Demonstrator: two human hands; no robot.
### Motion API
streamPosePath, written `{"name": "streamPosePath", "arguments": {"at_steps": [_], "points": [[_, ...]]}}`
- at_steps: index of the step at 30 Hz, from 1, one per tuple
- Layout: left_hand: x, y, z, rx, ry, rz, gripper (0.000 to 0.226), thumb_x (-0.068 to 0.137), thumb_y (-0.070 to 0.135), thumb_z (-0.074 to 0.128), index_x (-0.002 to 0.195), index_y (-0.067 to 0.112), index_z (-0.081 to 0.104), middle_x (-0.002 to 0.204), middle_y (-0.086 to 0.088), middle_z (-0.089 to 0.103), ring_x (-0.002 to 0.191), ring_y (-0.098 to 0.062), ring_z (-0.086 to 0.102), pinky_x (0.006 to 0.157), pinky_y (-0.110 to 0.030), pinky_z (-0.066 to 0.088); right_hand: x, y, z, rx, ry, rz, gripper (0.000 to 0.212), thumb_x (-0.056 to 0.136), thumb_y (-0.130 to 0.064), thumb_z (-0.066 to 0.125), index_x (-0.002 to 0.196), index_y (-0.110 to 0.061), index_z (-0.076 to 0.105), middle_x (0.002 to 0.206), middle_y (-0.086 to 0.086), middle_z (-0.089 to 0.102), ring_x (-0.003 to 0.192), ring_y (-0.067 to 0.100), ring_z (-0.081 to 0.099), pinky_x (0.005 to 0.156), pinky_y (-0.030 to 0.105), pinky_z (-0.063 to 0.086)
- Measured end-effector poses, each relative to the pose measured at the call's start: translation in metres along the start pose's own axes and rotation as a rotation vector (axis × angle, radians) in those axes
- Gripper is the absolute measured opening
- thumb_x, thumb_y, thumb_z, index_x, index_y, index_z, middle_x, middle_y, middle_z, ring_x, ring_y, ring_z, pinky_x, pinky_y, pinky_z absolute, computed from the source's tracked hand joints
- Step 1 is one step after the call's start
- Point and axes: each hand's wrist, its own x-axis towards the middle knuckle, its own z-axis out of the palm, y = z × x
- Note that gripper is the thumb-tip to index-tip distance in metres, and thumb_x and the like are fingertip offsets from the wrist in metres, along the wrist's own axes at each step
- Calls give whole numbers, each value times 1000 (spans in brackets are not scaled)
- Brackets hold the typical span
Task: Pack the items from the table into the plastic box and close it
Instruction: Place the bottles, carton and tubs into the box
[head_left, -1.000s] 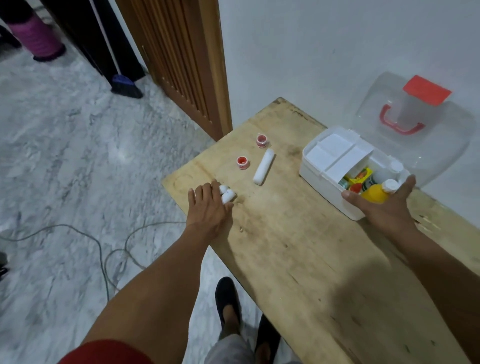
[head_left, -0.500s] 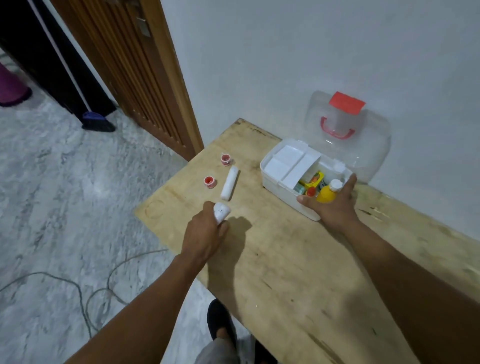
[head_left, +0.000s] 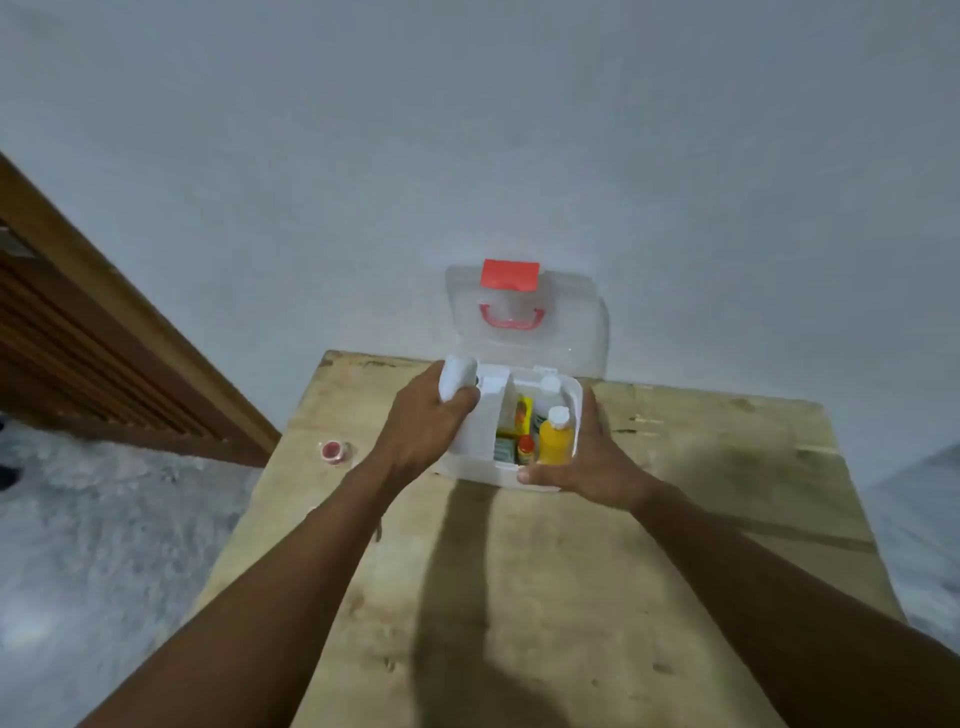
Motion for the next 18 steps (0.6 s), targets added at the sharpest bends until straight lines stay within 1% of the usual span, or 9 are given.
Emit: {"name": "streamPosePath", "arguments": {"at_steps": [2, 3, 5, 7, 9, 11, 12, 15, 18], "points": [[17, -3, 2, 38, -110, 59, 22, 88, 35, 56, 101, 20, 66, 101, 5, 70, 95, -19, 64, 81, -35, 49, 3, 6, -2, 17, -9, -44, 139, 44, -56, 96, 150, -37, 8, 145, -16, 37, 136, 12, 43, 106, 48, 47], [23, -4, 4, 45, -154, 85, 19, 89, 32, 58, 100, 19, 66, 99, 5, 70, 95, -18, 64, 81, -33, 48, 1, 4, -1, 2, -7, -64, 132, 47, -48, 97, 148, -38, 13, 142, -16, 39, 133, 12, 46, 105, 47, 48], [35, -6, 7, 53, -220, 141, 9, 90, 25, 64, 96, 18, 64, 95, 8, 68, 93, -14, 62, 75, -28, 44, -1, -4, -1, -33, 41, -95, 126, 50, -41, 98, 148, -34, 18, 144, -9, 41, 134, 14, 46, 106, 47, 46], [43, -10, 10, 41, -259, 190, 14, 86, 23, 69, 98, 23, 61, 99, 13, 65, 95, -10, 60, 76, -24, 41, -3, -10, -2, -66, 63, -111, 125, 52, -36, 98, 149, -30, 20, 145, -5, 41, 134, 13, 46, 107, 46, 46], [48, -12, 12, 19, -280, 207, 26, 82, 21, 72, 104, 24, 60, 105, 14, 65, 96, -6, 60, 75, -15, 41, -4, -16, -2, -89, 48, -128, 119, 57, -23, 97, 147, -26, 21, 145, -9, 41, 134, 5, 44, 108, 39, 46], [50, -14, 15, -7, -296, 206, 28, 80, 19, 74, 105, 23, 61, 103, 13, 66, 94, -5, 60, 71, -11, 40, -3, -17, -1, -73, 27, -148, 114, 60, -14, 95, 146, -22, 21, 144, -13, 40, 134, -2, 42, 107, 27, 45], [50, -16, 16, -7, -305, 212, 26, 80, 20, 74, 103, 23, 62, 100, 12, 67, 91, -5, 60, 71, -13, 40, -3, -17, -1, -63, 25, -148, 114, 61, -15, 95, 147, -22, 20, 145, -13, 38, 135, -1, 41, 108, 28, 44], [50, -21, 21, 19, -316, 228, 21, 79, 25, 76, 96, 24, 64, 93, 13, 67, 86, -2, 59, 71, -15, 40, -3, -19, 0, -74, 22, -143, 117, 60, -24, 95, 148, -25, 17, 147, -7, 35, 136, 9, 42, 109, 44, 45], [50, -24, 27, 134, -340, 246, 23, 80, 31, 76, 99, 28, 64, 93, 12, 67, 86, -9, 61, 76, -23, 45, 0, -18, -1, -102, 29, -173, 119, 59, -23, 95, 148, -22, 17, 148, -5, 33, 138, 11, 40, 110, 44, 43]]}}
